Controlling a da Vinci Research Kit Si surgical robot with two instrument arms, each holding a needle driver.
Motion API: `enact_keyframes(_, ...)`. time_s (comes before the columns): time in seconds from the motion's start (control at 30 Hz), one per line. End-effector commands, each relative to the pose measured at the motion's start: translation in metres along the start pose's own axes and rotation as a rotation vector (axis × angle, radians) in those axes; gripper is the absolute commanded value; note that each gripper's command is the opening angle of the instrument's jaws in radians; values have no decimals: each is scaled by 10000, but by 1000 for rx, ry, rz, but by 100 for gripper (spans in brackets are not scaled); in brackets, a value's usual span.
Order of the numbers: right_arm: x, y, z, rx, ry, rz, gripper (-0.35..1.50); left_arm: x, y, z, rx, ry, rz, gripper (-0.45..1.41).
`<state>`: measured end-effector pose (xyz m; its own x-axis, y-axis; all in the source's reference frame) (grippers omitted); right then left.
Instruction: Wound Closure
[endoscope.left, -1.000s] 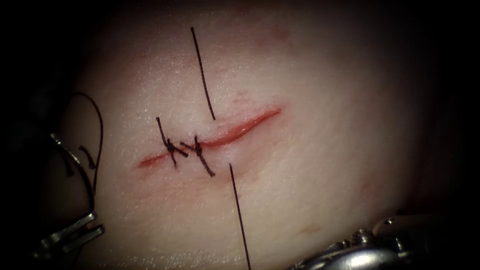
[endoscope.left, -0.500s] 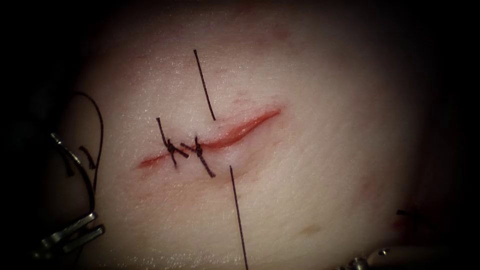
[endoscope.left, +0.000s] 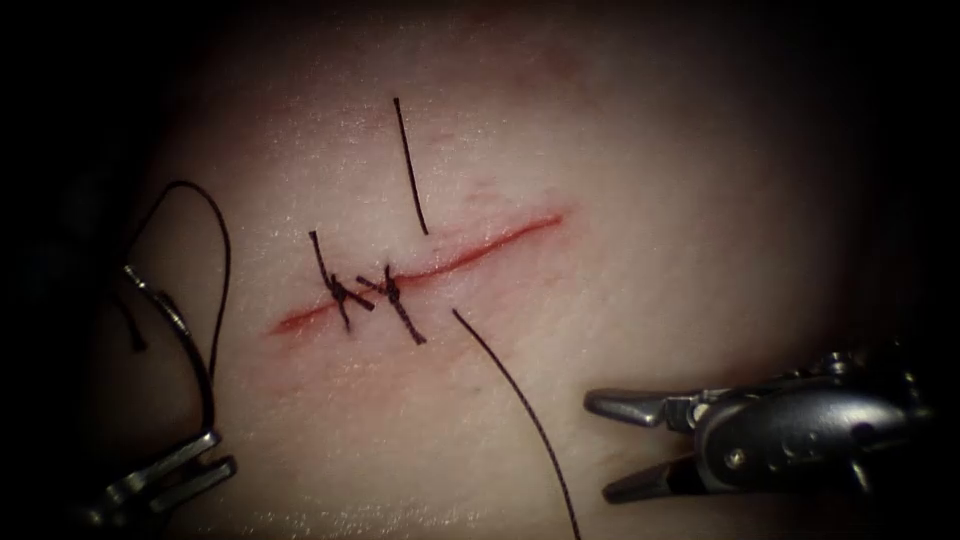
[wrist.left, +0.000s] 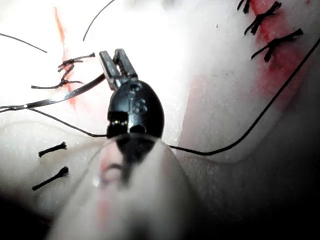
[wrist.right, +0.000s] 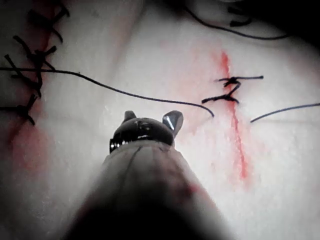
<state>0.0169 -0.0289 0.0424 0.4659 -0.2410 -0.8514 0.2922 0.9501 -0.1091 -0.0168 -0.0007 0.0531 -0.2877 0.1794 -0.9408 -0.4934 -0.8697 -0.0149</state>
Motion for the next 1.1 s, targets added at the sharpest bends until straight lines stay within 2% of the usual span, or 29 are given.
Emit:
enact_keyframes(0.03, -2, 6, 6, -8, -18, -15, 130, -5, 3, 5, -2, 2, 2, -45)
enact_keyframes(0.17, -10, 18, 2, -26, -69, -13, 130, -8, 0, -1, -9, 7, 2, -45)
enact_keyframes(0.23, -13, 28, 0, -68, -45, 21, 123, -9, -1, -2, -13, 10, 2, -45)
enact_keyframes(0.27, -16, 35, 0, -99, -10, 33, 113, -9, -1, -1, -13, 10, 2, -45)
enact_keyframes(0.3, -19, 43, -1, -150, 19, 103, 101, -9, -1, -1, -12, 10, 2, -45)
enact_keyframes(0.33, -21, 49, 0, -182, 33, 172, 101, -9, 0, 0, -11, 9, 2, -45)
enact_keyframes(0.37, -25, 60, 3, -225, 54, 338, 91, -8, 1, 2, -9, 9, 3, -45)
enact_keyframes(0.4, -25, 60, 3, -225, 54, 338, 91, -8, 1, 2, -9, 9, 3, -45)
enact_keyframes(0.43, -26, 68, 8, -231, 59, 455, 89, -8, 2, 2, -8, 8, 3, -45)
enact_keyframes(0.57, -32, 87, 33, -237, 69, 670, 88, -8, 4, 4, -6, 8, 4, -45)
enact_keyframes(0.63, -37, 98, 50, -209, 116, 752, 88, -9, 4, 3, -6, 8, 5, -45)
enact_keyframes(0.67, -39, 101, 57, -193, 138, 803, 78, -9, 4, 3, -7, 8, 5, -45)
enact_keyframes(0.7, -42, 105, 65, -186, 159, 836, 76, -9, 3, 2, -8, 9, 5, -45)
enact_keyframes(0.8, -55, 118, 88, -197, 202, 956, 91, -9, 3, 1, -9, 9, 5, -45)
enact_keyframes(0.87, -65, 126, 104, -227, 223, 1017, 111, -9, 3, 1, -9, 9, 5, -45)
enact_keyframes(1.1, -82, 149, 143, -248, 254, 1112, 115, -9, 3, 0, -10, 10, 5, -45)
